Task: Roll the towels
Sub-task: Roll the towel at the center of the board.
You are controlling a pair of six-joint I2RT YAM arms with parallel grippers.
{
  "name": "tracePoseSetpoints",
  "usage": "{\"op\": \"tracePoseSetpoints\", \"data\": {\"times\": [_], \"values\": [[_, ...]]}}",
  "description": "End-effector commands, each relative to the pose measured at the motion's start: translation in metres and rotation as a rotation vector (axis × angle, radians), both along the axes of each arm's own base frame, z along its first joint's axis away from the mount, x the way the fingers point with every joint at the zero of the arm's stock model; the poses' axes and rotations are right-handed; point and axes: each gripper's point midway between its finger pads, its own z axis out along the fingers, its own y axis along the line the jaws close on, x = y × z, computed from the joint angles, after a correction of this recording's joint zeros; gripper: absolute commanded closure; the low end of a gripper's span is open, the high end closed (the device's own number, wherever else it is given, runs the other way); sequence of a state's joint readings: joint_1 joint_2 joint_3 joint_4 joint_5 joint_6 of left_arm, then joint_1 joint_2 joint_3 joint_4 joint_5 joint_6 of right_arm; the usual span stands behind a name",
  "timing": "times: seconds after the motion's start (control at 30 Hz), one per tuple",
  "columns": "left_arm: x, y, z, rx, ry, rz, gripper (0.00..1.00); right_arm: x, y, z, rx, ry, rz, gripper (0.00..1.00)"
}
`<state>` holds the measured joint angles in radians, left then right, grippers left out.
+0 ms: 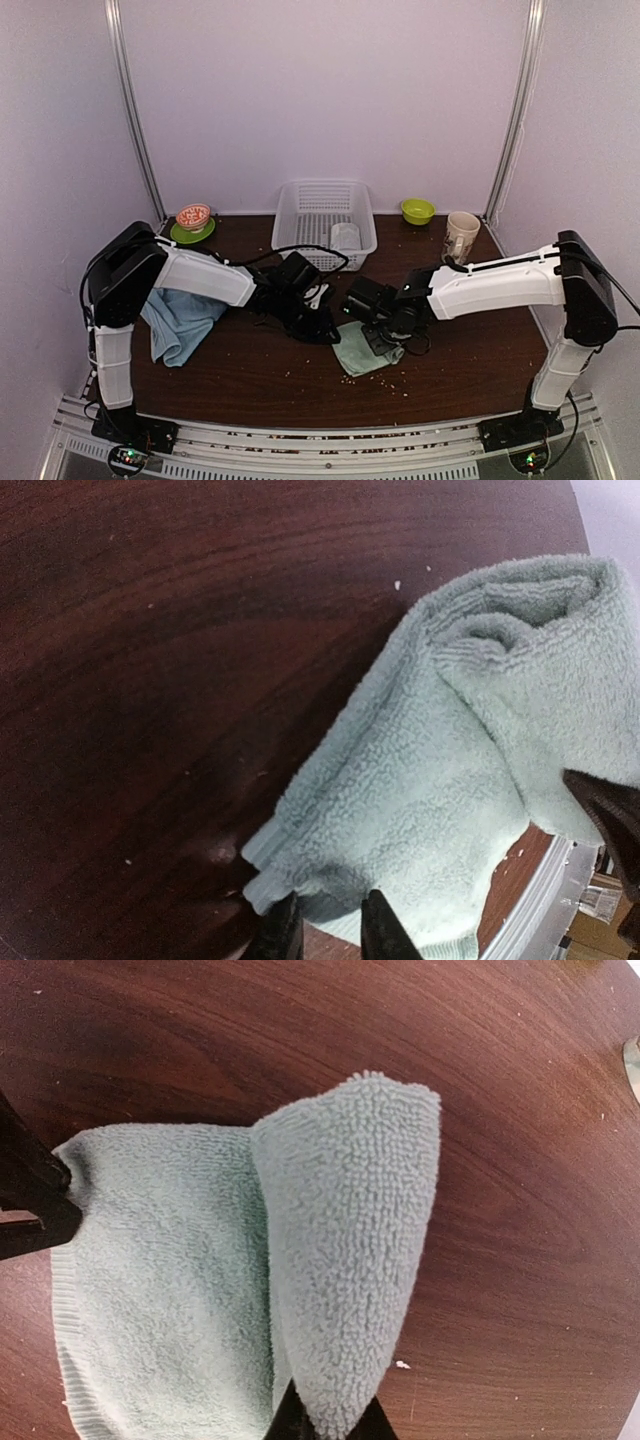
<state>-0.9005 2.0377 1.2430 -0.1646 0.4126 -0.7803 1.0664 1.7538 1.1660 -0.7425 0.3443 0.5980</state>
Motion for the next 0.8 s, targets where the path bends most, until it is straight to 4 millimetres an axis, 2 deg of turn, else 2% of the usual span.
{"op": "tracePoseSetpoints", "data": {"times": [0.0,0.17,0.4,0.77], "values": [[-0.001,-0.010,-0.001,-0.031,0.002,-0.010,0.80,0.001,0.019,0.005,-0.001,-0.039,0.033,1.00],[-0.001,-0.010,-0.002,-0.032,0.004,-0.012,0.80,-0.005,0.034,0.004,0.047,-0.018,0.065,0.99],[-0.003,-0.009,-0.002,-0.028,0.005,-0.018,0.80,-0.012,0.040,0.004,0.117,0.006,0.098,0.78],[-0.003,-0.006,-0.002,-0.014,-0.003,-0.022,0.80,-0.027,0.066,0.007,0.274,0.058,0.199,0.66]]}}
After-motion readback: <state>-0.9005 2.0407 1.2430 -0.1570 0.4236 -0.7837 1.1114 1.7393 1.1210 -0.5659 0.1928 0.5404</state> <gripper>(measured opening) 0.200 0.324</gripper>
